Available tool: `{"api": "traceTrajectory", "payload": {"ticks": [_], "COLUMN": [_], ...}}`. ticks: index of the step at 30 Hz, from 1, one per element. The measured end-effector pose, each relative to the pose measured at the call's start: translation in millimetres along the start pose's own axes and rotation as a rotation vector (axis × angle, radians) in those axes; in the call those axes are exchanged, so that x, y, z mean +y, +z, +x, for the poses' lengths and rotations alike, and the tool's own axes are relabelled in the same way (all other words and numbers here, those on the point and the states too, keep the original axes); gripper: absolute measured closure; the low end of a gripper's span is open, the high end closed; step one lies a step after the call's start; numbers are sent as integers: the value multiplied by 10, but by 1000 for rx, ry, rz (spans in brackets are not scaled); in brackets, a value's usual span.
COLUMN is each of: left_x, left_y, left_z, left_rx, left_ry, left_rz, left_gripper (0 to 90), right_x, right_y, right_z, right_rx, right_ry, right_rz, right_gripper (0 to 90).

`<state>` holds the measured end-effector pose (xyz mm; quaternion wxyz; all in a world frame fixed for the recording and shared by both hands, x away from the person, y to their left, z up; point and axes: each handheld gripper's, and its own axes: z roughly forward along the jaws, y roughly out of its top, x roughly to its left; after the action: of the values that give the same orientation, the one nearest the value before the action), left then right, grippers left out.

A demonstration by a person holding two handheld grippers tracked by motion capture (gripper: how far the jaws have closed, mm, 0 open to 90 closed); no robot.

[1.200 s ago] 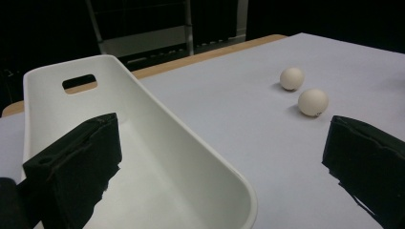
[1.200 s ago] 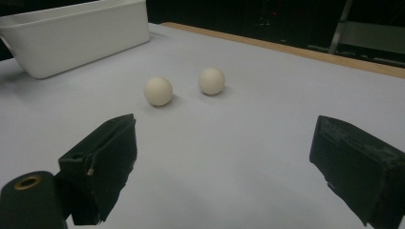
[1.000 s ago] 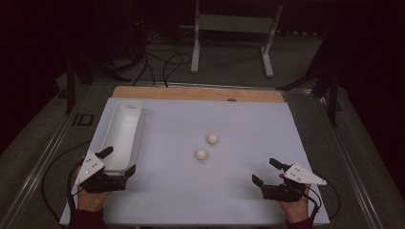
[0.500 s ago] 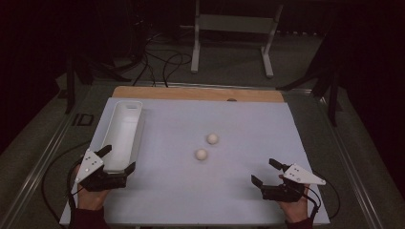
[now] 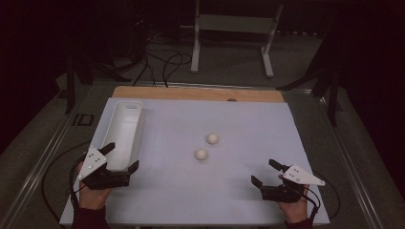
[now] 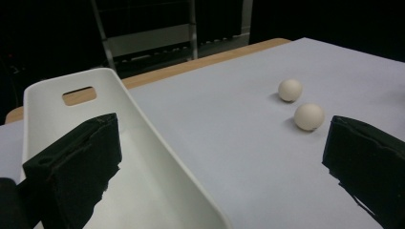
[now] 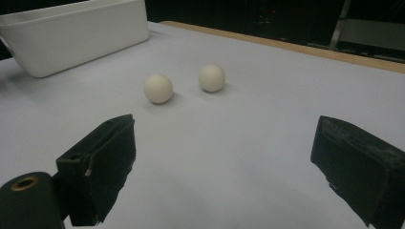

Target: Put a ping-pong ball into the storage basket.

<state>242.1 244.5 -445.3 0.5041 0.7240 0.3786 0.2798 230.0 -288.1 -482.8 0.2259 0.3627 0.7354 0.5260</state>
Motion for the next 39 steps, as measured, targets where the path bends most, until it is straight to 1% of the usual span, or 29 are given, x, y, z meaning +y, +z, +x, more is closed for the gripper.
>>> {"api": "traceTrajectory", "payload": {"ticks": [2, 9, 12, 17, 22, 24, 25, 26, 29, 32, 39], "left_x": [34, 123, 156, 193, 229, 237, 250, 252, 258, 272, 376], "left_y": [7, 47, 91, 153, 209, 222, 253, 261, 311, 368, 505], "left_z": [-7, -23, -44, -63, -83, -91, -101, -104, -126, -162, -239], "left_rx": [1, -5, -11, -20, -31, -30, -25, -24, -28, -34, -47], "left_ry": [8, -7, 6, 3, 17, 19, 22, 21, 20, 27, 64], "left_rz": [14, 18, 30, 37, 54, 58, 72, 75, 87, 96, 108], "left_gripper": [0, 0, 0, 0, 0, 0, 0, 0, 0, 0, 0], "right_x": [-2, -4, -5, 2, 1, 3, 4, 7, 8, 8, 8], "right_y": [-3, -6, -7, -10, -15, -16, -17, -21, -25, -25, -26], "right_z": [2, -4, -3, -15, -16, -17, -16, -16, -18, -18, -16], "right_rx": [-4, -7, -9, -11, -10, -9, -10, -11, -14, -17, -17], "right_ry": [-7, -4, -7, -3, -5, -6, -4, -1, 0, -1, -1], "right_rz": [3, 1, 2, 2, 2, 2, 2, 1, 1, 2, 2], "right_gripper": [78, 78, 78, 79, 79, 78, 78, 78, 78, 78, 78]}}
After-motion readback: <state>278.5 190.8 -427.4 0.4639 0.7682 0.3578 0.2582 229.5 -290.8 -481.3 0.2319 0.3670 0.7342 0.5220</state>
